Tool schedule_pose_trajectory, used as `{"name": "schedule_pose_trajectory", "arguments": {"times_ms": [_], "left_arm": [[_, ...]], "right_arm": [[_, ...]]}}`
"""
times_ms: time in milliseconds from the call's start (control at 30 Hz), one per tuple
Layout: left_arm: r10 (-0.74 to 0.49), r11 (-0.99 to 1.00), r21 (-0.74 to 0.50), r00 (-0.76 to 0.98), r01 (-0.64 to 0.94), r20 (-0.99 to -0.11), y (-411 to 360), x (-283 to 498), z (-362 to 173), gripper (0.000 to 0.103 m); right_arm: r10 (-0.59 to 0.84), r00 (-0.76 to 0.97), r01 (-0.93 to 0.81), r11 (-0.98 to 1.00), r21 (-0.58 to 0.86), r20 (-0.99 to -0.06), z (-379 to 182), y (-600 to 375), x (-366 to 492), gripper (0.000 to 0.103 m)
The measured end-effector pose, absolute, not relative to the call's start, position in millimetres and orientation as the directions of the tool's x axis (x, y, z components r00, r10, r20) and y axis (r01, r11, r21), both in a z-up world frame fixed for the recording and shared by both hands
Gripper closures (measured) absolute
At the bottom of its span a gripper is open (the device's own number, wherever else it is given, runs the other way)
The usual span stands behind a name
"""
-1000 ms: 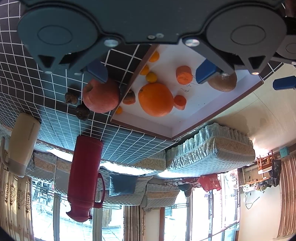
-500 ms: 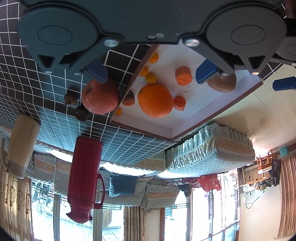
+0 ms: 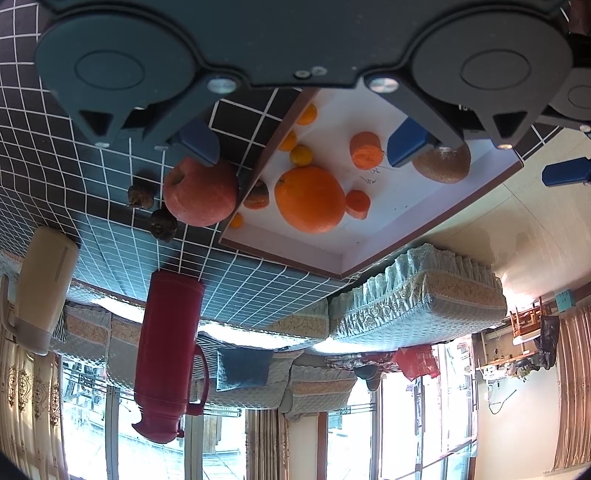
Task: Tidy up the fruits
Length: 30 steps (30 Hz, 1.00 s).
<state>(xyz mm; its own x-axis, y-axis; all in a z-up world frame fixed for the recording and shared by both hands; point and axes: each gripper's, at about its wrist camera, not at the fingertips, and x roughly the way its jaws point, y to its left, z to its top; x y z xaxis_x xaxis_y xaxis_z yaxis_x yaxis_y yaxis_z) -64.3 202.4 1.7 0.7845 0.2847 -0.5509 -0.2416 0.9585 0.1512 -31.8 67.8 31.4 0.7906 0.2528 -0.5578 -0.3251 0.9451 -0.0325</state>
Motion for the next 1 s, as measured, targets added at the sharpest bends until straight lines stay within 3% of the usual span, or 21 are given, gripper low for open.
{"name": "schedule_pose_trajectory", "arguments": {"times_ms": [33,100,167,433,500,1000], "left_arm": [[0.287,0.958,0.151,0.782,-0.244,-0.554,203,-64,2,0.019],[0.272,0.961,0.122,0.771,-0.248,-0.576,208,-63,0,0.064],[0.253,0.962,0.074,0.755,-0.264,-0.605,216,-61,-2,0.092],[0.248,0.963,0.07,0.76,-0.26,-0.6,214,-62,-5,0.093],[0.24,0.966,0.066,0.763,-0.252,-0.6,214,-62,-5,0.103],[0.225,0.969,0.056,0.769,-0.24,-0.598,212,-61,-4,0.103]], "right_arm": [[0.25,0.793,-0.322,0.946,-0.034,-0.556,32,68,-32,0.005],[0.248,0.796,-0.317,0.948,-0.03,-0.552,32,68,-32,0.005],[0.249,0.796,-0.317,0.948,-0.029,-0.552,32,67,-32,0.005],[0.245,0.799,-0.312,0.949,-0.031,-0.549,33,66,-31,0.005],[0.247,0.799,-0.314,0.949,-0.03,-0.548,33,66,-32,0.005],[0.246,0.803,-0.31,0.95,-0.028,-0.543,34,64,-32,0.005]]}}
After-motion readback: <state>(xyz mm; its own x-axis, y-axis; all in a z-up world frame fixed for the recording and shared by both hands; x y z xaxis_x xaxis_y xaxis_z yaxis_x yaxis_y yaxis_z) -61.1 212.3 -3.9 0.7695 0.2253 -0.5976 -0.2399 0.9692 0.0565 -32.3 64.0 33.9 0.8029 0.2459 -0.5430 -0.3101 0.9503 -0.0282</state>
